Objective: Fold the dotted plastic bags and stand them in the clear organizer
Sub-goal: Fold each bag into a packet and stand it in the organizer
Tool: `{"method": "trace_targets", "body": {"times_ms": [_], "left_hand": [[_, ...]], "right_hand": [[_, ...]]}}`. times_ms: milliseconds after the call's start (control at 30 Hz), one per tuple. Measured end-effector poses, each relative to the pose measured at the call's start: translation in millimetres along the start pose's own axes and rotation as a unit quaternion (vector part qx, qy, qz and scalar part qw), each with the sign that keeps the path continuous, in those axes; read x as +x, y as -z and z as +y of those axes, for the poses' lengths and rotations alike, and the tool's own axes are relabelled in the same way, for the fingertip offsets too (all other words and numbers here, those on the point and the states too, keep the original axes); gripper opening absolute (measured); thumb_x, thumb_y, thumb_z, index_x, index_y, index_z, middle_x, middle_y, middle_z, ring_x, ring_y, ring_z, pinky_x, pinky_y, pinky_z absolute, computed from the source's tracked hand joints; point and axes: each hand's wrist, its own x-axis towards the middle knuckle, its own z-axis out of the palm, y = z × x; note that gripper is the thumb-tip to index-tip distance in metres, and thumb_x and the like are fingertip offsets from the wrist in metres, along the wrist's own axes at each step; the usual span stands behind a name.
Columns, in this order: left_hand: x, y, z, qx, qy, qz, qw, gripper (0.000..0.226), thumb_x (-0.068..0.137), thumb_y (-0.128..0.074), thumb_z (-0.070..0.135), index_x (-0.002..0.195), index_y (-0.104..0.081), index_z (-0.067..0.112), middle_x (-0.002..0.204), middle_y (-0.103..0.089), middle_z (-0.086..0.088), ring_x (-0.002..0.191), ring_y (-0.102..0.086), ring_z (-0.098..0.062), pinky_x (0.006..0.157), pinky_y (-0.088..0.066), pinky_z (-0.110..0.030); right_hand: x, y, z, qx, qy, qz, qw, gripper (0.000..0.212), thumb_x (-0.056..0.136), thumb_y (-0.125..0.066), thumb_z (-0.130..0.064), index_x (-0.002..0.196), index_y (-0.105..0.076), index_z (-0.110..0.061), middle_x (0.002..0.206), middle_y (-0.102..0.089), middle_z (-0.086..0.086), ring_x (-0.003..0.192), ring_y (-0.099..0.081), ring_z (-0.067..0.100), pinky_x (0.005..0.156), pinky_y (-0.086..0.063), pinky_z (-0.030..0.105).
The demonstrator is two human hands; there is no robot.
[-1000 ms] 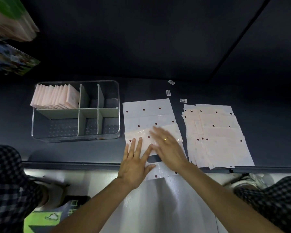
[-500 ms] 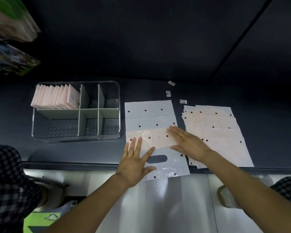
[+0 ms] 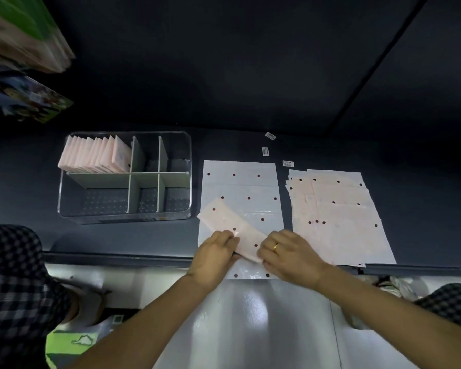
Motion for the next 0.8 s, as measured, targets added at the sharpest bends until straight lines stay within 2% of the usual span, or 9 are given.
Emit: {"method": "trace_targets", "body": {"times_ms": [100, 200, 300, 400, 467, 533, 600, 700, 800], "left_hand": [[-8.8, -4.1, 1.6, -0.071, 0.023, 0.022, 0.997, 0.034, 0.090, -0.050, 0.010, 0.122, -0.059, 0.016, 0.123, -0.056, 0.002, 0.114, -0.048, -0.017, 0.086, -0.045, -0.031], [-15.0, -3.9, -1.2, -0.187, 0.059, 0.078, 0.977, 0.025, 0.085, -0.056, 0.000, 0.103, -0.070, 0.011, 0.103, -0.068, 0.000, 0.100, -0.057, -0.019, 0.079, -0.045, -0.027], [-15.4, -1.7, -2.8, -0.240, 0.117, 0.098, 0.959, 0.012, 0.089, -0.061, 0.011, 0.091, -0.073, 0.010, 0.084, -0.069, -0.003, 0.084, -0.057, -0.019, 0.069, -0.040, -0.027], [-10.4, 0.9, -2.1, -0.307, 0.191, 0.089, 0.928, 0.018, 0.089, -0.063, 0.020, 0.073, -0.066, 0.013, 0.059, -0.052, 0.006, 0.061, -0.044, -0.016, 0.059, -0.036, -0.031], [-6.2, 1.3, -1.9, -0.340, 0.228, 0.081, 0.908, 0.032, 0.088, -0.064, 0.020, 0.060, -0.050, 0.024, 0.050, -0.045, 0.007, 0.053, -0.037, -0.014, 0.054, -0.031, -0.028], [-3.3, 2.4, -0.8, -0.363, 0.245, 0.083, 0.895, 0.028, 0.088, -0.065, 0.019, 0.066, -0.050, 0.025, 0.055, -0.054, 0.004, 0.056, -0.045, -0.015, 0.055, -0.037, -0.028], [-3.3, 5.7, -0.6, -0.389, 0.264, 0.086, 0.878, 0.006, 0.088, -0.066, 0.019, 0.091, -0.061, 0.017, 0.071, -0.068, 0.001, 0.071, -0.061, -0.017, 0.069, -0.048, -0.031], [-4.6, 4.2, -3.3, -0.413, 0.279, 0.109, 0.860, 0.028, 0.087, -0.067, 0.015, 0.113, -0.057, 0.017, 0.080, -0.068, -0.001, 0.078, -0.064, -0.019, 0.077, -0.051, -0.034], [-8.0, -0.1, -0.3, -0.360, 0.245, 0.151, 0.887, 0.041, 0.086, -0.067, 0.011, 0.123, -0.052, 0.020, 0.094, -0.060, 0.002, 0.079, -0.059, -0.016, 0.072, -0.051, -0.032]], "right_hand": [[2.3, 1.5, -27.5, 0.059, -0.021, 0.020, 0.998, 0.003, 0.075, -0.070, -0.021, 0.076, -0.068, -0.019, 0.073, -0.065, -0.004, 0.067, -0.060, 0.017, 0.060, -0.047, 0.024], [5.9, 2.3, -30.4, 0.187, -0.091, 0.035, 0.978, 0.021, 0.082, -0.070, -0.028, 0.101, -0.064, -0.025, 0.091, -0.068, -0.008, 0.087, -0.056, 0.009, 0.078, -0.043, 0.022], [5.9, 1.5, -16.5, 0.339, -0.266, -0.048, 0.901, 0.033, 0.082, -0.071, -0.035, 0.112, -0.061, -0.028, 0.102, -0.060, -0.015, 0.098, -0.049, -0.002, 0.084, -0.039, 0.016], [8.3, -9.8, -8.8, 0.417, -0.408, -0.068, 0.809, 0.020, 0.079, -0.074, -0.030, 0.092, -0.060, -0.032, 0.091, -0.055, -0.011, 0.084, -0.054, -0.002, 0.074, -0.038, 0.006], [13.2, -20.6, -9.0, 0.457, -0.464, -0.055, 0.757, 0.018, 0.079, -0.074, -0.025, 0.082, -0.057, -0.032, 0.082, -0.059, -0.010, 0.077, -0.056, -0.001, 0.069, -0.040, 0.006], [17.6, -32.1, -9.6, 0.465, -0.508, -0.039, 0.724, 0.014, 0.082, -0.071, -0.024, 0.076, -0.060, -0.028, 0.076, -0.064, -0.011, 0.078, -0.060, 0.007, 0.067, -0.041, 0.007], [20.4, -41.0, -9.7, 0.443, -0.537, -0.034, 0.717, 0.009, 0.085, -0.068, -0.024, 0.078, -0.064, -0.021, 0.078, -0.067, -0.008, 0.081, -0.062, 0.010, 0.070, -0.045, 0.015], [26.9, -46.5, -9.7, 0.416, -0.547, -0.043, 0.725, 0.014, 0.087, -0.065, -0.026, 0.088, -0.070, -0.013, 0.085, -0.069, -0.003, 0.084, -0.064, 0.012, 0.072, -0.047, 0.020], [33.3, -47.2, -9.3, 0.391, -0.553, -0.069, 0.733, 0.019, 0.088, -0.064, -0.030, 0.094, -0.070, -0.012, 0.092, -0.070, 0.000, 0.088, -0.064, 0.015, 0.080, -0.050, 0.027]]}}
